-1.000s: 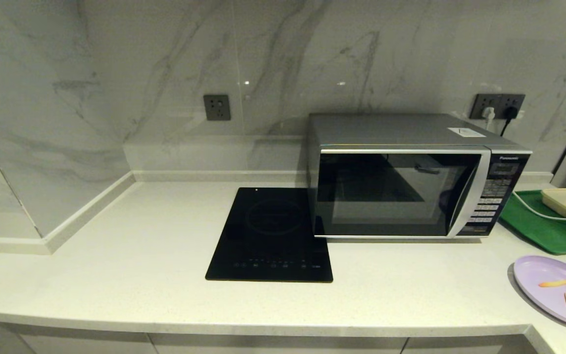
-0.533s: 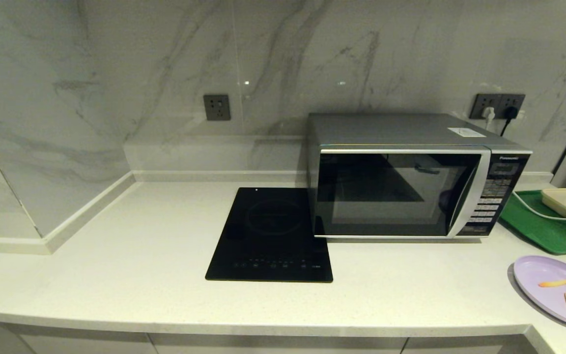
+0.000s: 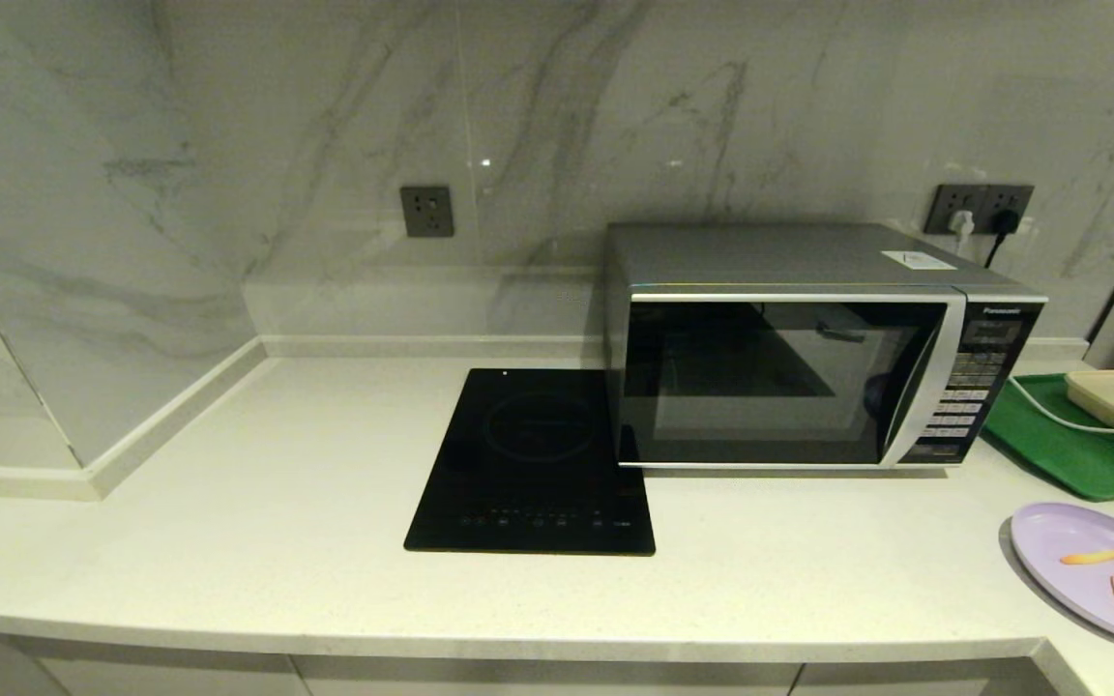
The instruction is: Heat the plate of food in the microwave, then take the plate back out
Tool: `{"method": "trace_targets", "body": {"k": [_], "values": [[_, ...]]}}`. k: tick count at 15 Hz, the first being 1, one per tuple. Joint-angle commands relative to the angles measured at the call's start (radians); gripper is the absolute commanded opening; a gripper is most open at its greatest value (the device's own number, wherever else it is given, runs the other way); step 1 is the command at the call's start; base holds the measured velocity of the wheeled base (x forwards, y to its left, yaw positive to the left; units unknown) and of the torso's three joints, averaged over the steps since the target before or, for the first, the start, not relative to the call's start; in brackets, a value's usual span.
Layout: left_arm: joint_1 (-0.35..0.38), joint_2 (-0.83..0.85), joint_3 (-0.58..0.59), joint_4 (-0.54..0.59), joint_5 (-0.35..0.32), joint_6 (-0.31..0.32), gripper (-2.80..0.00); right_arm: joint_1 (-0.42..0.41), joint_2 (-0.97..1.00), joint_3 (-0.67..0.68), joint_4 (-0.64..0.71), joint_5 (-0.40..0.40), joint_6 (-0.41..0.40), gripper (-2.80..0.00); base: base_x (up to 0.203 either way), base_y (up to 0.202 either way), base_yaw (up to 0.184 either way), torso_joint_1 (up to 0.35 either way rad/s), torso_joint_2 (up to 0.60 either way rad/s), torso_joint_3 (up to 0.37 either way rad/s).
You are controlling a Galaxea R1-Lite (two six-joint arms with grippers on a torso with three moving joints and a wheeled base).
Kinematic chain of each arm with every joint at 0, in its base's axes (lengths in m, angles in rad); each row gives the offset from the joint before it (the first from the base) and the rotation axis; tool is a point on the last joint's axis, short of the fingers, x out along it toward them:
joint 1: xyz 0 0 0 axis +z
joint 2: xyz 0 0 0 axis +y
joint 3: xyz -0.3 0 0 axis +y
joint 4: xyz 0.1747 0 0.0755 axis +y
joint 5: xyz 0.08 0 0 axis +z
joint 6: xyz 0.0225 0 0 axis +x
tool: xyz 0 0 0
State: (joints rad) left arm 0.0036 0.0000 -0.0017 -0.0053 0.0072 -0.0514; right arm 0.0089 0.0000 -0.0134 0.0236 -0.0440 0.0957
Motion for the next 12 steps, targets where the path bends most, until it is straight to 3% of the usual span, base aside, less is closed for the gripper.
{"method": "trace_targets", "body": {"k": [1, 12], "values": [[0.001, 0.000, 0.000, -0.001, 0.000, -0.001, -2.80, 0.000, 0.000, 0.000, 0.001, 0.000, 0.001, -2.80, 0.000, 0.000, 0.000, 0.000, 0.00, 0.000], [0.001, 0.000, 0.000, -0.001, 0.000, -0.001, -2.80, 0.000, 0.002, 0.000, -0.001, 0.000, 0.001, -2.80, 0.000, 0.000, 0.000, 0.000, 0.00, 0.000]]}}
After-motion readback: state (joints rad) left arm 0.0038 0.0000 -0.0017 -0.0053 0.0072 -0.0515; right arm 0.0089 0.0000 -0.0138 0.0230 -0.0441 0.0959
